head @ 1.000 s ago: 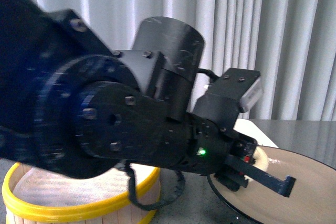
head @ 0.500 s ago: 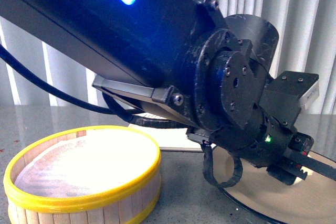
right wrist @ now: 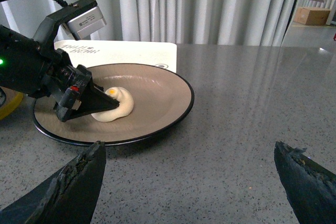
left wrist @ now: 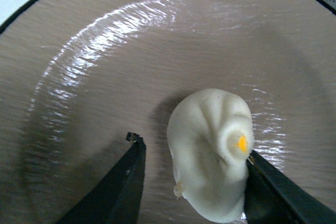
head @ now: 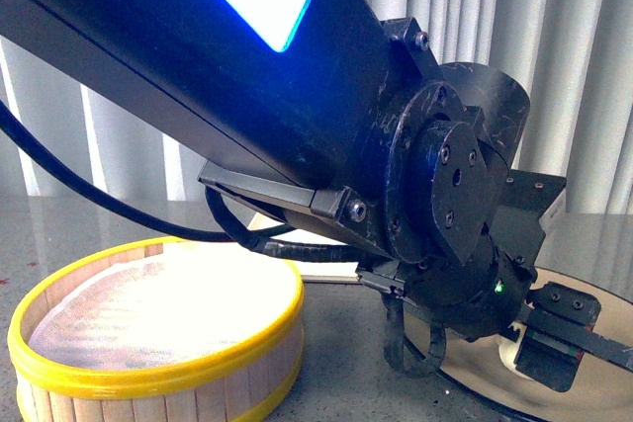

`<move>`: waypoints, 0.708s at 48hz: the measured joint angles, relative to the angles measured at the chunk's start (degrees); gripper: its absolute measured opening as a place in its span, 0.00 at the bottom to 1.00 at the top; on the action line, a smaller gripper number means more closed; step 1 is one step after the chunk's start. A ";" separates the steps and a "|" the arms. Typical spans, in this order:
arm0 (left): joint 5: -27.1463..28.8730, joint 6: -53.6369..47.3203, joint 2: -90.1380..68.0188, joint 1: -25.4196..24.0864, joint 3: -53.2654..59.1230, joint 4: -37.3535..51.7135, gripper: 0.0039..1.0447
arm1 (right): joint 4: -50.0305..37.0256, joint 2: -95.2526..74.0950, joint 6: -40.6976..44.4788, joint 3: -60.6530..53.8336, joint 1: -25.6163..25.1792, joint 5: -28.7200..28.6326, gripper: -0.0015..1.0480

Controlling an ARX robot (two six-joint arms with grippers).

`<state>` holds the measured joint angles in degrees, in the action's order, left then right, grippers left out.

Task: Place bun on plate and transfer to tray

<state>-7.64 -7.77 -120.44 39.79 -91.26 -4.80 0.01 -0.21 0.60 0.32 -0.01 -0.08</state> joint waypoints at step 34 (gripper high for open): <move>-3.02 9.18 1.55 -0.81 -1.09 -3.50 0.94 | 0.00 0.00 0.00 0.00 0.00 -0.02 0.92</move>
<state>-10.66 1.41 -118.89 38.98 -92.36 -8.29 0.01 -0.21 0.60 0.32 -0.01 -0.10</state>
